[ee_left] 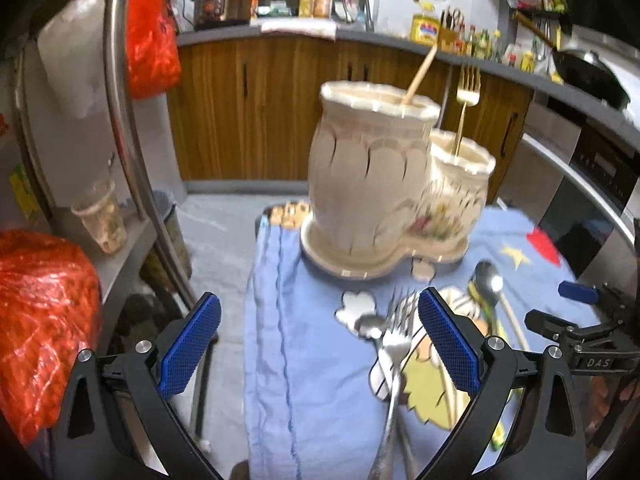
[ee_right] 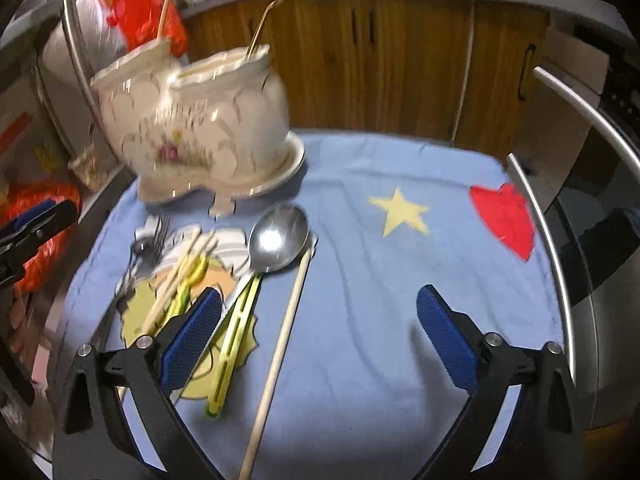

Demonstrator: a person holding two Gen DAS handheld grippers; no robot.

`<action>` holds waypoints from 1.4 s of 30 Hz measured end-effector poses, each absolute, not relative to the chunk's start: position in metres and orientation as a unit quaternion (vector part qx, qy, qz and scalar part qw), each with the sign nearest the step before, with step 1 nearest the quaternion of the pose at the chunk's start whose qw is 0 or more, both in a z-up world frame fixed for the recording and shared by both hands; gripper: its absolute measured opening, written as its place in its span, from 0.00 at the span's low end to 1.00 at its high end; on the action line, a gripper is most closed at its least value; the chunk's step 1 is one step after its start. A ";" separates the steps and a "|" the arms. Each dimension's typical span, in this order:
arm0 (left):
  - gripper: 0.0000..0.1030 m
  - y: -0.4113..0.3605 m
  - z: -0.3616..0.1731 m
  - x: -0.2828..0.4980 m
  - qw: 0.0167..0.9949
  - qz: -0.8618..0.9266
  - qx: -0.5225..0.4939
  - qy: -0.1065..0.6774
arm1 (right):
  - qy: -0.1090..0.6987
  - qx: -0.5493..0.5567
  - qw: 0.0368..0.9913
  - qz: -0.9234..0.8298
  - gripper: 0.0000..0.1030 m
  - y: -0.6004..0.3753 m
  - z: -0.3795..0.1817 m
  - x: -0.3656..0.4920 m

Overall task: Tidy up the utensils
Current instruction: 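Move both open tools back over the utensils on the cloth, then close the right tool on a wooden chopstick while the left tool grasps a silver fork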

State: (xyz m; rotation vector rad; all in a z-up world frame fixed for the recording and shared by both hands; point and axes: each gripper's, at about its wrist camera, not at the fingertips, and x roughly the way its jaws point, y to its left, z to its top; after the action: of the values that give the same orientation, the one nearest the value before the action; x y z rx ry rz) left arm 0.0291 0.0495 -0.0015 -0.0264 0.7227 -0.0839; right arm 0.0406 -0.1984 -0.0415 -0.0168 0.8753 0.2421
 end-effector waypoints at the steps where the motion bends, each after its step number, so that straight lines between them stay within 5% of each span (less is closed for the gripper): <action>1: 0.95 0.048 -0.004 0.030 0.932 -0.043 -0.007 0.359 | 0.429 -0.014 0.895 0.120 0.91 -0.197 -0.044 0.041; 16: 0.95 0.025 -0.029 0.030 0.900 -0.105 0.046 0.420 | 0.453 -0.032 0.880 0.137 0.40 -0.190 -0.055 0.038; 22: 0.95 0.021 -0.032 0.030 0.894 -0.112 0.054 0.430 | 0.456 -0.060 0.876 0.149 0.30 -0.178 -0.058 0.032; 26: 0.95 0.024 -0.034 0.032 0.891 -0.109 0.046 0.438 | 0.447 -0.072 0.878 0.156 0.11 -0.170 -0.061 0.031; 31: 0.92 0.028 -0.036 0.036 0.889 -0.105 0.032 0.445 | 0.450 -0.053 0.878 0.157 0.05 -0.171 -0.061 0.036; 33: 0.88 0.030 -0.037 0.037 0.888 -0.107 0.020 0.447 | 0.447 -0.033 0.880 0.157 0.05 -0.177 -0.056 0.038; 35: 0.70 0.035 -0.037 0.040 0.886 -0.108 0.001 0.450 | 0.442 -0.023 0.883 0.154 0.05 -0.181 -0.053 0.039; 42: 0.52 0.045 -0.032 0.043 0.882 -0.119 -0.055 0.452 | 0.431 0.002 0.891 0.147 0.05 -0.196 -0.045 0.038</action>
State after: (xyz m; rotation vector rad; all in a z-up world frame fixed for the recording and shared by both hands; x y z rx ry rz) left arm 0.0435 0.0450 -0.0320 -0.1144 0.9412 -0.2478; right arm 0.0382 -0.1956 -0.0446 0.0051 0.8941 0.3043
